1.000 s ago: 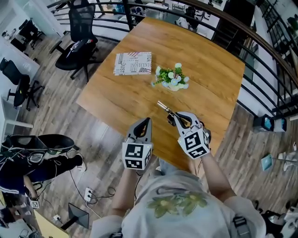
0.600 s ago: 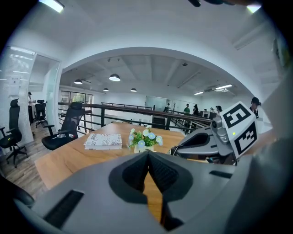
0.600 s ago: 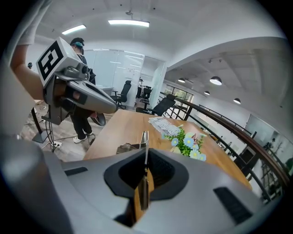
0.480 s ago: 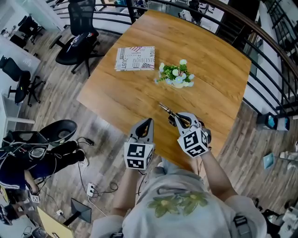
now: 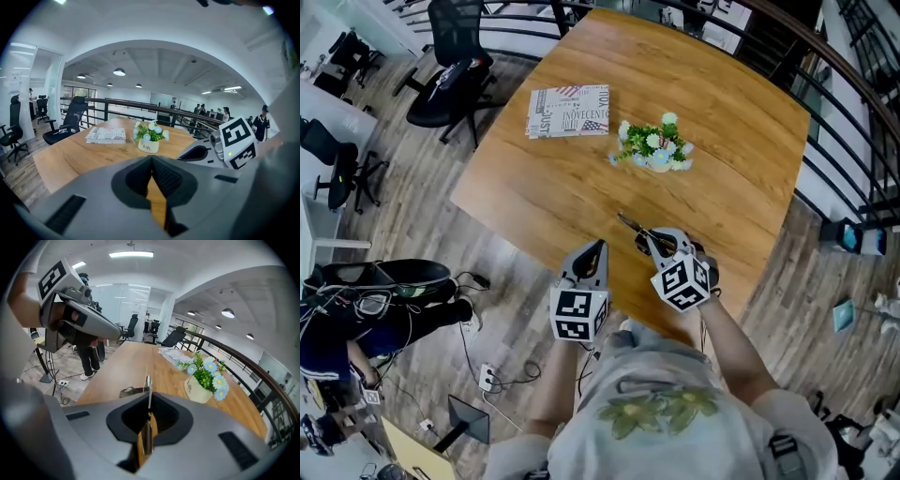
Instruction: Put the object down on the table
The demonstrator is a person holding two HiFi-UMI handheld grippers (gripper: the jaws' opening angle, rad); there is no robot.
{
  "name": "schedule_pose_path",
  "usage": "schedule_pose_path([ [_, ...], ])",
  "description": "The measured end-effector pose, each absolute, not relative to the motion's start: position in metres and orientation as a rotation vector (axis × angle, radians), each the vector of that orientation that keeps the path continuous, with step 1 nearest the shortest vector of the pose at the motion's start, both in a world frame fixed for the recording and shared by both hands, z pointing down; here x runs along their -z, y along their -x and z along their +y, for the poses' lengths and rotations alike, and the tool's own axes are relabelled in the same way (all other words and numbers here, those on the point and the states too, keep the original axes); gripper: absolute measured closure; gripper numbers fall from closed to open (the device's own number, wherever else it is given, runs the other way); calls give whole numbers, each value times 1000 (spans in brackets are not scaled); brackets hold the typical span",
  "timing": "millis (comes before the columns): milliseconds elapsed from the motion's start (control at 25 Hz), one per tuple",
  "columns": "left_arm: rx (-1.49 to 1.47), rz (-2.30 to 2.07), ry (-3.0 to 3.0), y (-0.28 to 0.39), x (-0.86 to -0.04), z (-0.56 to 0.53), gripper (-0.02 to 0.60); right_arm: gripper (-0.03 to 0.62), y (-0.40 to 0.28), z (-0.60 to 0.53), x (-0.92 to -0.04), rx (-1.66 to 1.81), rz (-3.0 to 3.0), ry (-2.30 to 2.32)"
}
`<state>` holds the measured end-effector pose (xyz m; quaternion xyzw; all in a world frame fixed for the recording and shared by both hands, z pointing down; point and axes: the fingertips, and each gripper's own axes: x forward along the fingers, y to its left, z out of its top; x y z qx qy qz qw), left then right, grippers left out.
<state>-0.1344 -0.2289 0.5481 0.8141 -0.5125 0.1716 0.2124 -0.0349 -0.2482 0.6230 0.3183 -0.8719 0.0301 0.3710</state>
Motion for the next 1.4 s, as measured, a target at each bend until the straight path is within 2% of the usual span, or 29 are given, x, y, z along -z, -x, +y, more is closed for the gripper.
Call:
schedule_pose_path([
  [480,-511,-1417,-2198,145,-569,-227,568,580,35,-251,-678,-75,-2151,-783],
  [1040,-521,-1401,-2168,145,-582,-225,568,572,39,-239,-702,-98,-2131,-773],
  [1160,-523,-1401,-2168,145,-581,-226,568,562,41,-236,-704,-133,-2131,-754],
  [1280,-524,-1400,-2170,144,-581,-225,568,504,44,-225,-713,-151,-2110,-708],
  [1400,-526,-1400,-2171,142,-580,-224,568,493,44,-220,-719,-107,-2097,-710],
])
